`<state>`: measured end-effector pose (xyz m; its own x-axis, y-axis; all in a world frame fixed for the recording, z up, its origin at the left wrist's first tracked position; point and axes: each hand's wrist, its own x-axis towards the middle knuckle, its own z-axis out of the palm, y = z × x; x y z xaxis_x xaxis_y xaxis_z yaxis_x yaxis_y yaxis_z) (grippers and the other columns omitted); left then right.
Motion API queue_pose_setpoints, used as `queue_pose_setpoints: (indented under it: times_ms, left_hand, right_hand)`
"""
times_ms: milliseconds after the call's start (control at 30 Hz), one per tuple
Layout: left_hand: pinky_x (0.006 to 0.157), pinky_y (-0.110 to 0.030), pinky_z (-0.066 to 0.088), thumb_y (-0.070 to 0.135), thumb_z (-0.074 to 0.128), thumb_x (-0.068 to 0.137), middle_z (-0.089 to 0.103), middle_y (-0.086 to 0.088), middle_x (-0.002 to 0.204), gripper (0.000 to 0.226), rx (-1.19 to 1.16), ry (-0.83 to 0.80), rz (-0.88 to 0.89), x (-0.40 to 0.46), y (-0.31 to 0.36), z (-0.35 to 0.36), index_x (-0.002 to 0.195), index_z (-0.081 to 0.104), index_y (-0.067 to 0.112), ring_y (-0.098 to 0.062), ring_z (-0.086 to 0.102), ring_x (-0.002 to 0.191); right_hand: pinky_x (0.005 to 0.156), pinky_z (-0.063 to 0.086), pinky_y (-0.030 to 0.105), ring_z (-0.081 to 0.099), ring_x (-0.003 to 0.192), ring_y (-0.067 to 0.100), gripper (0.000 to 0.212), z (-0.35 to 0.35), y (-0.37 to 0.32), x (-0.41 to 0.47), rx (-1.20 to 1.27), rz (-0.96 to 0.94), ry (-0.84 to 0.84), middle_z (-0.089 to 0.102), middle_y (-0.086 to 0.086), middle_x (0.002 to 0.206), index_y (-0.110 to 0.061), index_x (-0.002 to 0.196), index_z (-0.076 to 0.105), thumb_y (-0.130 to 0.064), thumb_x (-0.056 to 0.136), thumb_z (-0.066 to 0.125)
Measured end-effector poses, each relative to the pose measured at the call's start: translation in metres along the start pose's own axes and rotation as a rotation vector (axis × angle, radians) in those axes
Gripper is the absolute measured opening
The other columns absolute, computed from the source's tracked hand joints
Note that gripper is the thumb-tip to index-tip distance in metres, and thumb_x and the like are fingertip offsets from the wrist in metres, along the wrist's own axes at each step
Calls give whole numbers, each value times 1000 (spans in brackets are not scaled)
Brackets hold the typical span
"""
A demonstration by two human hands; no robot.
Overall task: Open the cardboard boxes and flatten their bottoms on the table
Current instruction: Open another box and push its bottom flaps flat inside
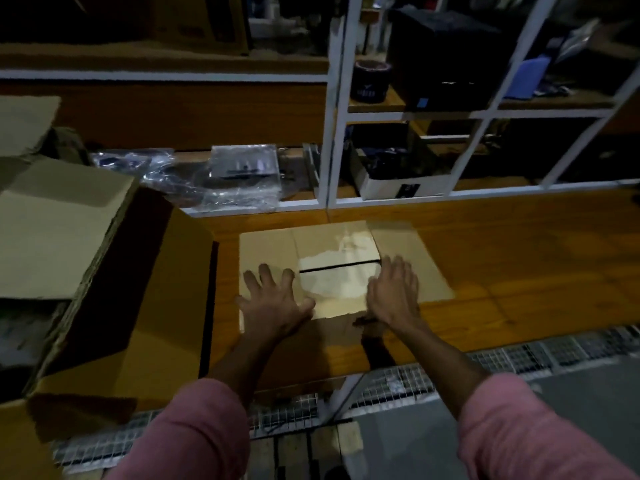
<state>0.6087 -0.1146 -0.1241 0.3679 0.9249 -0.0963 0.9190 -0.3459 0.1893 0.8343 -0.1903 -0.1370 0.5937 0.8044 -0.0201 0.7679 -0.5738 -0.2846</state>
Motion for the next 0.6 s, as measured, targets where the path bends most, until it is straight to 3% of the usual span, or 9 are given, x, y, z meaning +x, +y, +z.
queue_pose_setpoints:
  times_ms: [33,100,167,300,600]
  left_hand:
    - [99,-65,39,78,29,77,21,-12,154,77,9,11,15,0,-2,0,141,29,35,-43,19,141]
    - [96,-64,41,78,26,79,21,-11,155,78,-3,45,35,-2,-7,4,144,29,36,-40,19,142]
    - [92,-61,45,78,27,80,24,-11,153,77,-13,91,46,-6,-11,6,145,30,36,-39,23,140]
    - [89,-60,44,83,27,79,30,-11,149,82,18,133,51,-2,-8,8,146,30,35,-37,30,134]
    - [96,-64,37,77,34,84,19,-9,156,81,-22,91,76,12,40,16,151,20,34,-40,20,140]
  right_hand:
    - [117,28,48,32,144,40,54,3,4,3,81,69,-36,33,22,157,-6,152,30,-33,105,37]
    - [91,46,43,53,123,42,45,1,7,6,230,144,-58,54,23,137,-3,141,43,-32,107,36]
    - [73,39,37,59,106,42,40,-1,10,7,263,152,-56,63,22,118,-1,129,54,-31,109,38]
    - [68,37,36,58,90,38,42,-2,18,8,205,187,-25,65,21,103,-3,109,64,-36,109,39]
    - [73,42,38,59,99,38,18,-14,55,23,16,233,9,62,16,103,-15,84,56,-23,100,50]
